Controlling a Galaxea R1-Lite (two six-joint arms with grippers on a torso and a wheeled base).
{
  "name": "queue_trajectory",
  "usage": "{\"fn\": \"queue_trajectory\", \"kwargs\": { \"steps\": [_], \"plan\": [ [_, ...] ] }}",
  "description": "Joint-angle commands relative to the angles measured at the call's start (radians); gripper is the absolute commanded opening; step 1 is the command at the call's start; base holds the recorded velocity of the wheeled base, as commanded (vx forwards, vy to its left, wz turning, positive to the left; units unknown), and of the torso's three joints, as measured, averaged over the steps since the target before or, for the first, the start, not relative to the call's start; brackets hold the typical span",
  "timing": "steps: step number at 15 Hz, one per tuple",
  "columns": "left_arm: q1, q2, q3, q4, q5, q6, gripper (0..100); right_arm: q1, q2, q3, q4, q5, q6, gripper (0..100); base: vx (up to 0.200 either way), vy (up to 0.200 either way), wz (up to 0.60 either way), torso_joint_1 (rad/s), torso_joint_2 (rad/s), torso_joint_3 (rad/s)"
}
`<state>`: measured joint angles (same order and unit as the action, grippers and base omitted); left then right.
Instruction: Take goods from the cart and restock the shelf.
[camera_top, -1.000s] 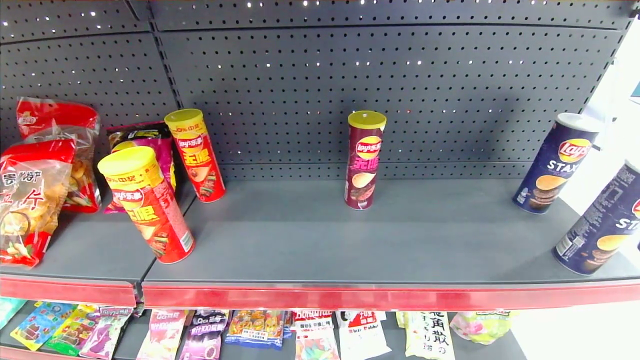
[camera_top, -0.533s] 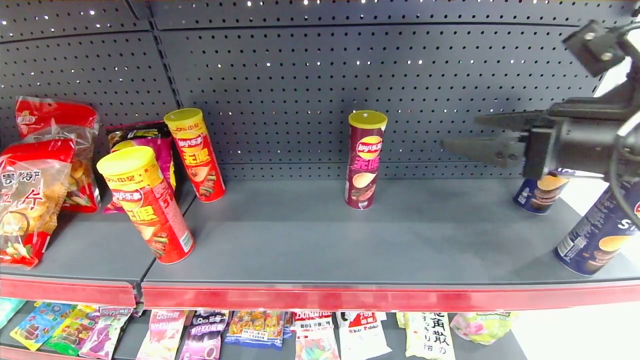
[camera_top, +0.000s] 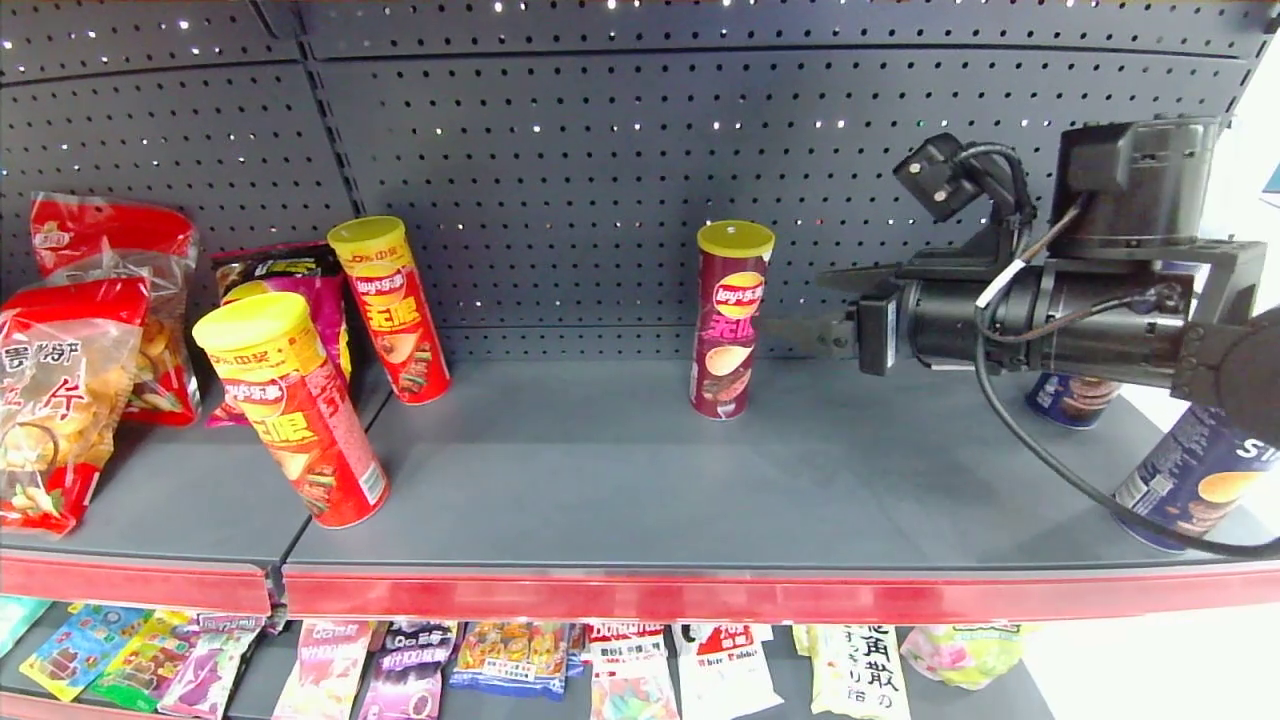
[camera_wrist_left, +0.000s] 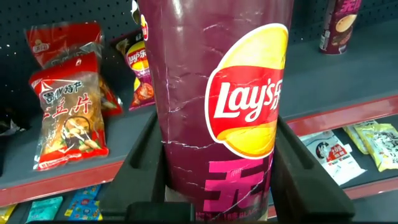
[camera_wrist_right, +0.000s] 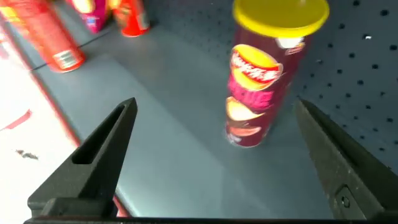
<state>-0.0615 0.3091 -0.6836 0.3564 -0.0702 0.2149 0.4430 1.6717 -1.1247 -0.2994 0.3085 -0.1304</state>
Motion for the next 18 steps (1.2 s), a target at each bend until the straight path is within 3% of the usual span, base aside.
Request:
{"fn": "queue_trajectory", "kwargs": {
  "steps": [1,4,9,18],
  "plan": [
    [0.0,0.001,-0.001,0.0,0.0,0.0,0,0.002,0.06,-0.043,-0.004,-0.009,0.002,100,0.0,0.0,0.0,0.0,0.0,0.0],
    [0.0,-0.004,-0.002,0.0,0.0,0.0,0,0.003,0.125,-0.121,-0.003,-0.025,-0.005,100,0.0,0.0,0.0,0.0,0.0,0.0],
    [0.0,-0.007,-0.002,0.0,0.0,0.0,0,-0.001,0.169,-0.138,-0.004,-0.04,-0.003,100,0.0,0.0,0.0,0.0,0.0,0.0],
    [0.0,-0.018,0.01,0.003,-0.002,0.0,0,0.022,0.275,-0.253,-0.003,-0.18,0.0,100,0.0,0.0,0.0,0.0,0.0,0.0]
  ]
}}
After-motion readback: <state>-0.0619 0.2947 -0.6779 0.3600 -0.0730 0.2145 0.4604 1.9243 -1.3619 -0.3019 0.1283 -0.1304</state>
